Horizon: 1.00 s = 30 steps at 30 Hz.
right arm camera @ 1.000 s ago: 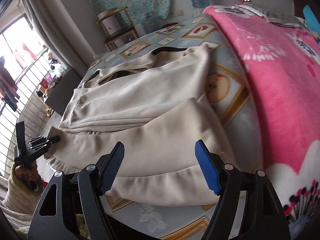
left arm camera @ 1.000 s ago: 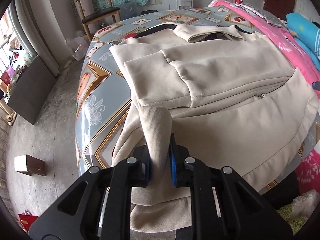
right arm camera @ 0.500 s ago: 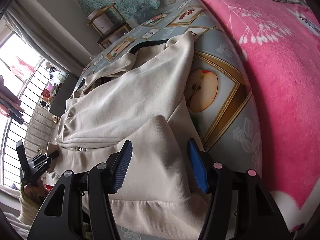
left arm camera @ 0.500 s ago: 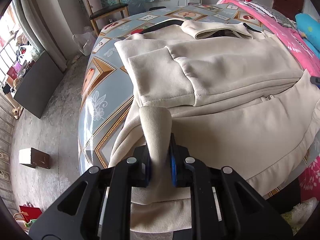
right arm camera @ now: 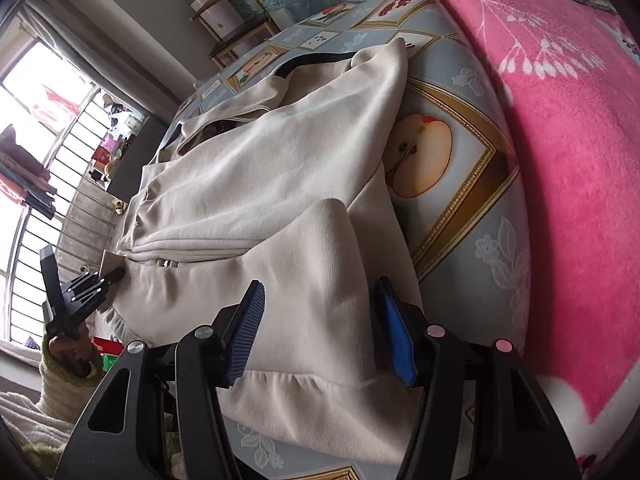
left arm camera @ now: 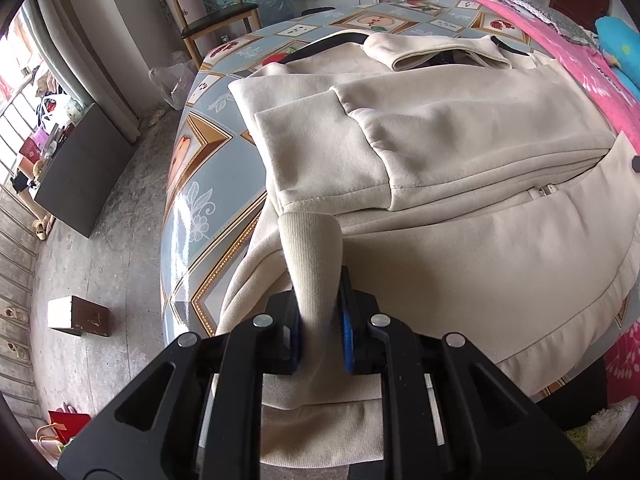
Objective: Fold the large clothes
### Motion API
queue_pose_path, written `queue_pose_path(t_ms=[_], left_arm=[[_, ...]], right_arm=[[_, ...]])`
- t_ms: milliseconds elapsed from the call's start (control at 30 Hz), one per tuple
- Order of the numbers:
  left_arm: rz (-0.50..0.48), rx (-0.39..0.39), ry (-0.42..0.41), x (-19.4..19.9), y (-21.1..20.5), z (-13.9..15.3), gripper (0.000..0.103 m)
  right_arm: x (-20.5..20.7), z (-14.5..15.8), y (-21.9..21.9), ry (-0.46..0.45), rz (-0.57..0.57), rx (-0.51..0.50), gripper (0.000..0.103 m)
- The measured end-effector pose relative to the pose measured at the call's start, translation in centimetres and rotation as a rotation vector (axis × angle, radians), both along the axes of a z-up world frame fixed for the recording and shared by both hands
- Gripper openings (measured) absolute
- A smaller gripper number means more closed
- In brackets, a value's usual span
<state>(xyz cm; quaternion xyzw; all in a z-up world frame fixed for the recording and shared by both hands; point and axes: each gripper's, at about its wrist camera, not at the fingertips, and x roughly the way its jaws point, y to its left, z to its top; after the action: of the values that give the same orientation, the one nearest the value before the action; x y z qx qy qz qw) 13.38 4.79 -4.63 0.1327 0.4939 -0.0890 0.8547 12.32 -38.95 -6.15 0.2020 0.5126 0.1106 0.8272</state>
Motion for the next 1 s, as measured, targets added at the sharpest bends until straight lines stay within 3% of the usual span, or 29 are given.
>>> queue_pose_path(t_ms=[133,267,533,1000], left_arm=[[0.012,-0.004,0.005,0.0,0.1,0.1,0.015],[0.013,-0.006,0.003,-0.1,0.3,0.1,0.015],[0.002,-0.001,-0.008,-0.2,0.2,0.1,0.015],[0.001,-0.005,-0.009,-0.3,0.3,0.1,0.015]], right_arm=[[0.5,-0.1,0.2,0.017,-0.003,-0.014,0.052],[-0.3,0.4,1.4,0.031,0.020,-0.089,0.048],[-0.1,0.6,3.3,0.045,0.005,-0.279,0.036],[0.0,0.7,8.0,0.011,0.051,-0.646,0.033]])
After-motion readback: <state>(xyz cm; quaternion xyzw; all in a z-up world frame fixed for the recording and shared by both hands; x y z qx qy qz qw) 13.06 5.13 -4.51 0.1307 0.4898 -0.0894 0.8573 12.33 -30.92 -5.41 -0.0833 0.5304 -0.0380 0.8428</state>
